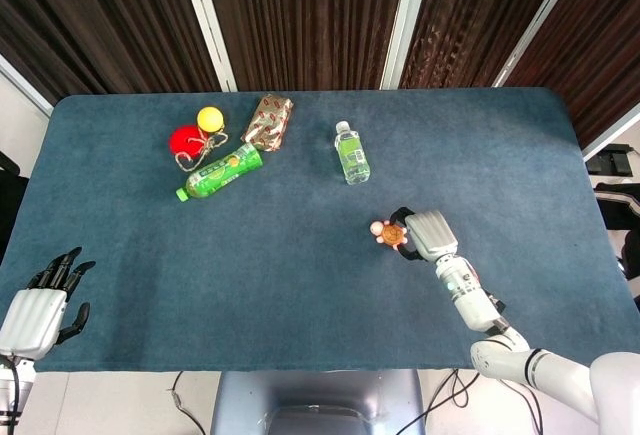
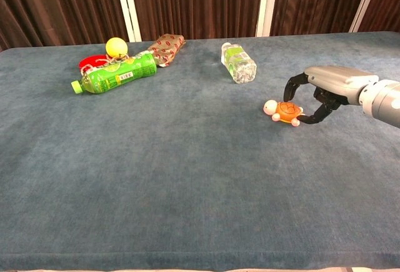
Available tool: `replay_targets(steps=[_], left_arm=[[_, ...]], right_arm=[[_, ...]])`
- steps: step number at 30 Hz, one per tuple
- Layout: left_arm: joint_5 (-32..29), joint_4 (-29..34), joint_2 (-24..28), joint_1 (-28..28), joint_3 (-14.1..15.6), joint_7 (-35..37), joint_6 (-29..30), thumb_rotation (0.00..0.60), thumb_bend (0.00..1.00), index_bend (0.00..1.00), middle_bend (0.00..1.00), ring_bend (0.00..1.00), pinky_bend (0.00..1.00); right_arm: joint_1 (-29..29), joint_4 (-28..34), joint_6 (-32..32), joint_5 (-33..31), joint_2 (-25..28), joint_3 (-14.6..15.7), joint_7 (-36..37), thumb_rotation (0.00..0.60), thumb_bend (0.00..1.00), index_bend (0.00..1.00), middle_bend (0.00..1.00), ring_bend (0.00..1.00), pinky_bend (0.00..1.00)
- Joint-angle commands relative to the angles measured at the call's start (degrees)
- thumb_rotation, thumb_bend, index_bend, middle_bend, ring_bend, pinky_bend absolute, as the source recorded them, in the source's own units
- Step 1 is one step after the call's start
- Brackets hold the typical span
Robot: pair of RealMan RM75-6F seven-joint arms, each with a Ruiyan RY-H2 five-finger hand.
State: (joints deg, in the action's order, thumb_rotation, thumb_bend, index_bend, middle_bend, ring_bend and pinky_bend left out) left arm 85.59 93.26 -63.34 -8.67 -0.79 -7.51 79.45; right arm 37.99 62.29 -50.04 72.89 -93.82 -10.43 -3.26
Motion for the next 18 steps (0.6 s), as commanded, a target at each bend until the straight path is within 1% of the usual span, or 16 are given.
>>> replay_targets(steps=[1,6,10,12,14,18], left_arm=[[-0.1,0.0,0.1,0.0,0.0,0.1,-0.1,0.600,0.47,0.18,0.02,0.08,0.26],[0.0,0.1,0.1,-0.1,0.0,0.3,-0.1,0.600,0.47,0.18,0.02,0.08,0.26],[0.1,0.0,0.2,-0.1,0.1,0.4,-0.2,0.600,0.47,0.18,0.02,0.08,0.26],[0.1,0.1,0.2,-0.2,0.1,0.4,-0.2,0.600,0.47,0.18,0.02,0.08,0.26],[0.2,0.1,0.3,-0.1,0.1,0.4,-0.1,0.600,0.47,0.18,0.02,0.08,0.26],[0.3,0.1,0.3,-0.1,0.2,0.6,0.1,0.600,0.47,0.18,0.02,0.08,0.26]], right_arm=[[0.3,-1.1,0.3,0.0,-0.8,0.2,0.4,0.600,0.41,0.49,0.41,1.00,1.00],[0.8,-3.6,0.4,0.5,-2.4,0.5,1.3,0.600,0.41,0.51,0.43,1.00,1.00],[1.1,-6.5,-0.6,2.2,-4.1,1.0,3.5,0.600,0.43,0.57,0.47,1.00,1.00],[1.2,-7.6,-1.0,2.9,-4.8,1.2,4.8,0.600,0.47,0.62,0.49,1.00,1.00],[1.2,-8.9,-1.6,3.8,-5.4,1.5,6.2,0.600,0.54,0.66,0.52,1.00,1.00],[1.2,-11.0,-2.8,5.2,-6.3,2.1,7.7,0.600,0.73,0.75,0.58,1.00,1.00]])
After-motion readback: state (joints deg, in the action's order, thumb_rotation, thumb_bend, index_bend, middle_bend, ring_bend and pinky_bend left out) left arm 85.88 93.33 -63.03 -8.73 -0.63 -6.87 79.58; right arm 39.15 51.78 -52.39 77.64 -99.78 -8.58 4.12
